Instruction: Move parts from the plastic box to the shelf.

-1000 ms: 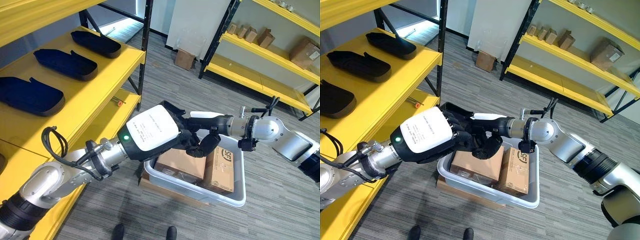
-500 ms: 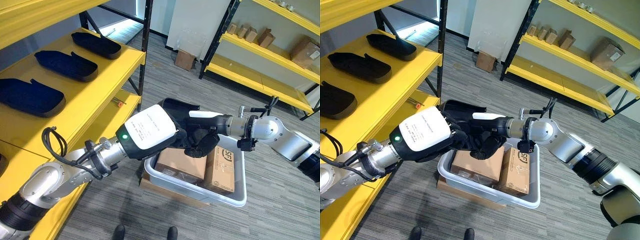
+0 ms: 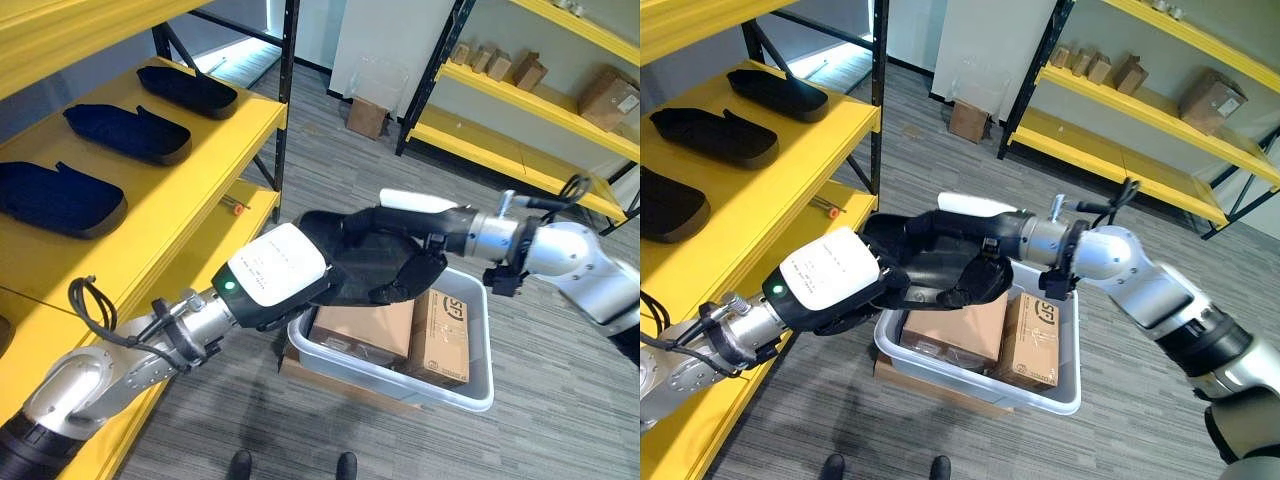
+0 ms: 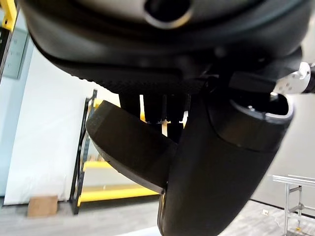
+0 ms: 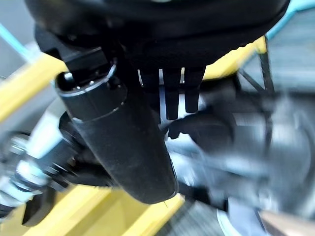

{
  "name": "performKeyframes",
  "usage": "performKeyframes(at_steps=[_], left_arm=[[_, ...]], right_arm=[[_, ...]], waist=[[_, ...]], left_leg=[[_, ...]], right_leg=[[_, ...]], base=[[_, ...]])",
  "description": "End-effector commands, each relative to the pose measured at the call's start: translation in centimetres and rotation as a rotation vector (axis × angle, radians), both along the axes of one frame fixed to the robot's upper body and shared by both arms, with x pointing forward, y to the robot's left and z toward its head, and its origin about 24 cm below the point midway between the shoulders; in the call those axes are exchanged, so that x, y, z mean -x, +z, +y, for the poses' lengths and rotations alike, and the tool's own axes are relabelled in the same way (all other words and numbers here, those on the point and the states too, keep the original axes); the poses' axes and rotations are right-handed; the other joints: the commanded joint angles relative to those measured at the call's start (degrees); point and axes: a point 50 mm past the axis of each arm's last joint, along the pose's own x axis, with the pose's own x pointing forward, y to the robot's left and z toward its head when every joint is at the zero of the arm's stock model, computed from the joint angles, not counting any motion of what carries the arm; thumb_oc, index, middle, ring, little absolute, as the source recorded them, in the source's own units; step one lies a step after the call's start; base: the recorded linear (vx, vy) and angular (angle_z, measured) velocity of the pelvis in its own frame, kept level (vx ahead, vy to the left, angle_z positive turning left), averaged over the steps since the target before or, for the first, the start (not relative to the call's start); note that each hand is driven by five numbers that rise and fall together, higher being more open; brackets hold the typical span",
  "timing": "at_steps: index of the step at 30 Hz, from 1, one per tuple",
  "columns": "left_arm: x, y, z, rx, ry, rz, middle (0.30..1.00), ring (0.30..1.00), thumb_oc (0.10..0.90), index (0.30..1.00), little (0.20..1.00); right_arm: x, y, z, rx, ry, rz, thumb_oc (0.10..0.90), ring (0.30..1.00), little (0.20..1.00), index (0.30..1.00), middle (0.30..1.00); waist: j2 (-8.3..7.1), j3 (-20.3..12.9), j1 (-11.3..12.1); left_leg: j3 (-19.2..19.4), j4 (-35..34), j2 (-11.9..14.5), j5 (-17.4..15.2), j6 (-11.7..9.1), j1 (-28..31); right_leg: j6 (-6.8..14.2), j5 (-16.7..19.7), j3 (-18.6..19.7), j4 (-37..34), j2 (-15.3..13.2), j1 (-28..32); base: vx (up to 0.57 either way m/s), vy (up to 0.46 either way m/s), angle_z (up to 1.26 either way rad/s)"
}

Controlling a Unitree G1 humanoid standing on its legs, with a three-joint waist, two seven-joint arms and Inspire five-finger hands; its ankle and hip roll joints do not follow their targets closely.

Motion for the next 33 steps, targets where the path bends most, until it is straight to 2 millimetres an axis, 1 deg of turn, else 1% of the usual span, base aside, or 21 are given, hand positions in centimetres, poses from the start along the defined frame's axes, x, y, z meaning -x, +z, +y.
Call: performKeyframes(at_steps=[1,4,5,6,8,10,11,13,14,16,18,19,21,23,25,26,28,30,31,33], left_arm=[[0.4,3.0,0.4,0.090,-0.026,-0.135,0.300,0.300,0.400,0.300,0.300],[0.7,2.5,0.9,0.084,-0.004,-0.108,0.300,0.300,0.400,0.300,0.300],[0.7,2.4,1.1,0.084,0.006,-0.102,0.300,0.300,0.400,0.300,0.300],[0.8,2.2,1.3,0.084,0.017,-0.094,0.300,0.300,0.400,0.300,0.300],[0.9,2.0,1.7,0.089,0.038,-0.083,0.300,0.300,0.400,0.300,0.300],[1.1,1.8,2.1,0.103,0.060,-0.066,0.300,0.300,0.400,0.300,0.300],[1.2,1.7,2.2,0.109,0.066,-0.062,0.300,0.300,0.400,0.300,0.300],[1.3,1.5,2.4,0.133,0.082,-0.051,0.300,0.300,0.400,0.300,0.300],[1.3,1.5,2.6,0.142,0.090,-0.051,0.300,0.300,0.400,0.300,0.300],[1.6,1.5,2.7,0.152,0.096,-0.047,0.300,0.300,0.400,0.300,0.300],[1.9,1.7,2.8,0.179,0.098,-0.049,0.300,0.300,0.400,0.300,0.300],[2.0,1.7,2.8,0.177,0.098,-0.047,0.300,0.300,0.400,0.300,0.300],[2.6,2.1,2.9,0.231,0.095,-0.045,0.300,0.300,0.400,0.300,0.300],[3.0,2.4,3.0,0.282,0.094,-0.044,0.300,0.300,0.400,0.300,0.300],[3.5,2.8,2.9,0.347,0.082,-0.040,0.300,0.300,0.400,0.300,0.300],[3.7,2.9,3.0,0.389,0.079,-0.037,0.300,0.300,0.400,0.300,0.300],[4.0,3.2,3.0,0.451,0.072,-0.047,0.300,0.300,0.400,0.300,0.300],[4.6,3.5,3.1,0.524,0.067,-0.053,0.300,0.300,0.400,0.300,0.300],[4.6,3.6,3.1,0.532,0.066,-0.070,0.300,0.300,0.400,0.300,0.300],[5.0,4.2,3.0,0.576,0.045,-0.100,0.300,0.300,0.400,0.300,0.300]], right_arm=[[2.5,4.7,-0.8,-0.135,0.077,-0.176,0.900,1.000,1.000,1.000,1.000],[3.6,4.9,-1.8,-0.146,0.075,-0.187,0.900,1.000,1.000,1.000,1.000],[3.8,4.9,-2.0,-0.153,0.074,-0.186,0.900,1.000,1.000,1.000,1.000],[4.1,4.8,-2.4,-0.162,0.069,-0.186,0.900,1.000,1.000,1.000,1.000],[4.7,4.6,-2.9,-0.165,0.063,-0.183,0.900,1.000,1.000,1.000,1.000],[5.3,4.3,-3.7,-0.199,0.042,-0.181,0.900,1.000,1.000,1.000,1.000],[5.3,4.2,-4.0,-0.210,0.034,-0.175,0.900,1.000,1.000,1.000,1.000],[5.6,3.7,-4.9,-0.262,-0.001,-0.165,0.900,1.000,1.000,1.000,1.000],[5.6,3.5,-5.2,-0.279,-0.016,-0.162,0.900,1.000,1.000,1.000,1.000],[5.8,2.6,-6.2,-0.329,-0.063,-0.141,0.900,1.000,1.000,1.000,1.000],[5.8,1.7,-6.9,-0.385,-0.104,-0.122,0.900,1.000,1.000,1.000,1.000],[5.9,1.6,-6.9,-0.386,-0.105,-0.121,0.900,1.000,1.000,1.000,1.000],[5.8,-0.2,-7.9,-0.479,-0.178,-0.086,0.900,1.000,1.000,1.000,1.000],[5.8,-1.3,-8.3,-0.518,-0.215,-0.069,0.900,1.000,1.000,1.000,1.000],[5.5,-2.8,-8.8,-0.565,-0.279,-0.043,0.900,1.000,1.000,1.000,1.000],[5.6,-3.2,-8.9,-0.575,-0.299,-0.046,0.900,1.000,1.000,1.000,1.000],[5.3,-4.4,-9.0,-0.622,-0.339,-0.030,0.900,1.000,1.000,1.000,1.000],[5.2,-5.5,-9.0,-0.675,-0.383,-0.021,0.900,1.000,1.000,1.000,1.000],[5.0,-6.1,-8.9,-0.698,-0.404,-0.017,0.900,1.000,1.000,1.000,1.000],[4.6,-6.5,-8.4,-0.742,-0.412,-0.024,0.900,1.000,1.000,1.000,1.000]], waist=[[1.09,-6.47,-1.53],[1.32,-6.84,-1.87],[1.33,-6.75,-1.99],[1.42,-6.96,-2.10],[1.64,-6.92,-2.45],[2.08,-7.15,-2.74],[2.13,-7.00,-2.85],[2.49,-7.26,-3.04],[2.67,-7.12,-3.16],[3.17,-7.27,-3.18],[3.76,-6.95,-3.25],[3.79,-7.11,-3.20],[4.64,-6.81,-2.96],[5.09,-6.56,-2.75],[5.71,-6.54,-2.46],[5.93,-6.33,-2.31],[6.49,-6.24,-2.00],[7.24,-5.95,-1.72],[7.69,-5.67,-1.38],[8.44,-5.05,-0.82]], left_leg=[[1.98,-0.57,2.77,-7.70,0.78,5.83],[2.12,-0.57,2.85,-8.16,0.76,5.90],[2.19,-0.57,2.68,-7.65,0.75,5.71],[2.27,-0.57,2.78,-8.18,0.77,5.92],[2.32,-0.57,2.60,-7.65,0.73,5.67],[2.41,-0.57,2.73,-8.19,0.77,5.86],[2.43,-0.57,2.60,-7.66,0.76,5.64],[2.49,-0.57,2.67,-8.18,0.78,5.79],[2.55,-0.57,2.53,-7.68,0.78,5.56],[2.57,-0.57,2.61,-8.23,0.83,5.72],[2.55,-0.57,2.47,-7.69,0.87,5.51],[2.57,-0.57,2.59,-8.21,0.88,5.73],[2.38,-0.57,2.43,-8.14,1.03,5.66],[2.23,-0.57,2.24,-7.48,1.05,5.29],[2.06,-0.57,2.32,-7.89,1.04,5.43],[1.91,-0.57,2.20,-7.28,1.03,5.18],[1.55,-0.57,2.24,-7.10,0.96,5.05],[0.99,-0.50,2.60,-6.93,0.86,4.90],[0.66,-0.36,2.77,-6.80,0.82,4.83],[0.00,0.02,3.20,-6.59,0.74,4.77]], right_leg=[[6.17,0.62,4.56,0.39,-5.92,-0.39],[6.36,0.26,4.73,0.28,-5.87,-0.35],[6.31,0.66,4.73,0.39,-6.01,-0.61],[6.44,0.27,4.70,0.27,-5.93,-0.36],[6.37,0.64,4.79,0.37,-6.07,-0.66],[6.51,0.26,4.80,0.26,-6.01,-0.45],[6.43,0.64,4.86,0.35,-6.14,-0.71],[6.49,0.18,4.83,0.24,-6.03,-0.47],[6.38,0.55,4.87,0.34,-6.15,-0.75],[6.45,0.07,4.79,0.22,-6.09,-0.56],[6.29,0.41,4.92,0.34,-6.26,-0.83],[6.38,0.01,4.88,0.23,-6.16,-0.56],[6.26,-0.06,4.93,0.26,-6.28,-0.57],[6.02,0.16,4.87,0.41,-6.41,-0.89],[5.92,-0.55,4.61,0.34,-6.29,-0.34],[5.72,-0.38,4.58,0.53,-6.34,-0.54],[5.44,-0.94,4.30,0.91,-6.28,-0.43],[5.00,-2.02,3.86,1.88,-6.00,-0.23],[4.78,-2.61,3.89,2.55,-5.84,-0.18],[4.17,-4.19,3.56,4.90,-5.40,-0.40]], base=[[0.02,0.011,-0.04],[0.03,0.009,-0.06],[0.02,0.002,-0.04],[0.02,-0.003,-0.03],[-0.01,0.004,-0.07],[0.01,0.006,-0.06],[0.01,-0.001,-0.04],[0.00,0.000,0.00],[0.04,0.004,0.00],[0.00,0.000,0.00],[0.00,0.000,0.00],[0.04,-0.013,-0.02],[0.02,-0.025,-0.02],[0.00,0.000,0.00],[0.01,-0.037,0.01],[-0.02,-0.042,0.02],[-0.01,-0.056,0.03],[0.01,-0.081,0.02],[0.00,-0.081,0.03],[-0.02,-0.091,0.05]])
